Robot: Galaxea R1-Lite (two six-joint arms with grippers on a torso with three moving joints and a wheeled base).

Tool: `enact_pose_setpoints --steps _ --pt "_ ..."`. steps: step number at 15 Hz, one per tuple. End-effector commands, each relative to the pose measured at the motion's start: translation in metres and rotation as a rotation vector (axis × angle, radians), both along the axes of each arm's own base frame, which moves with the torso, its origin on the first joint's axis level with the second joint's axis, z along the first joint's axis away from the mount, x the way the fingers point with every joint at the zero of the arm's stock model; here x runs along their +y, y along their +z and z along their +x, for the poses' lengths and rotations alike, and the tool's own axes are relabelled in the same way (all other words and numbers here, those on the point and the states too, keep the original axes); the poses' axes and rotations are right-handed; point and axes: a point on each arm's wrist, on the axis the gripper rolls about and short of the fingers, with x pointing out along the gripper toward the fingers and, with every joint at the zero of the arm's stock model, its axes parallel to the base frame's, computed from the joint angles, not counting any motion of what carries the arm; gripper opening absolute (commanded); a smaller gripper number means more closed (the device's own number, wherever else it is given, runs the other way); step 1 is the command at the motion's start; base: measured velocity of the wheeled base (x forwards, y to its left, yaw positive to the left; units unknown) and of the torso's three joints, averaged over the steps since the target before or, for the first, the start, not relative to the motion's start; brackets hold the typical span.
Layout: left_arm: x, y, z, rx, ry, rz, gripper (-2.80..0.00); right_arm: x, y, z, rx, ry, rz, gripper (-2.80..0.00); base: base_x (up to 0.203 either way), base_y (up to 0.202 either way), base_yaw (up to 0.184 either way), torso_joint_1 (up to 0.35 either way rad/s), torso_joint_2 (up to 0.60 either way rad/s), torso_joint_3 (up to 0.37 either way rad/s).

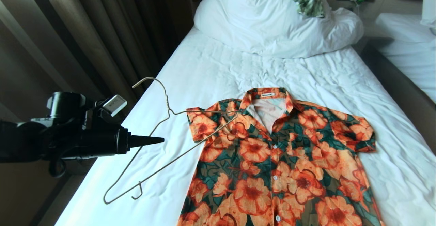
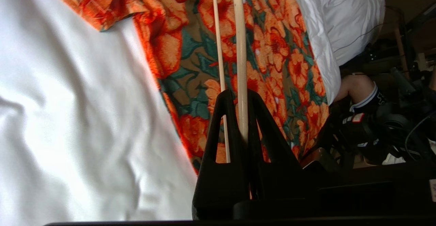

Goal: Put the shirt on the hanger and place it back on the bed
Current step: Lift the shirt and hanger

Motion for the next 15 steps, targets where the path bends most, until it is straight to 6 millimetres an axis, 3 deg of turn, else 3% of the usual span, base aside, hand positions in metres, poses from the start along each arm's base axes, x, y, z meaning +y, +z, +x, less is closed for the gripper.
enact_pose_setpoints --steps 1,8,15 --pt "-0.006 0.029 -0.027 -0.094 -0.017 -0.007 -2.80 0.000 0.000 0.000 -0.001 0.001 0.000 -2.80 0.000 0.000 0.000 0.000 0.00 0.000" --pt "-0.025 0.065 -0.066 -0.171 -0.094 -0.036 -2.80 0.000 0.000 0.000 -0.001 0.001 0.002 -2.80 0.000 0.000 0.000 0.000 0.00 0.000" --pt "-0.059 0.107 -0.118 -0.333 -0.295 -0.088 -2.80 0.000 0.000 0.000 -0.001 0.001 0.002 -2.80 0.000 0.000 0.000 0.000 0.00 0.000"
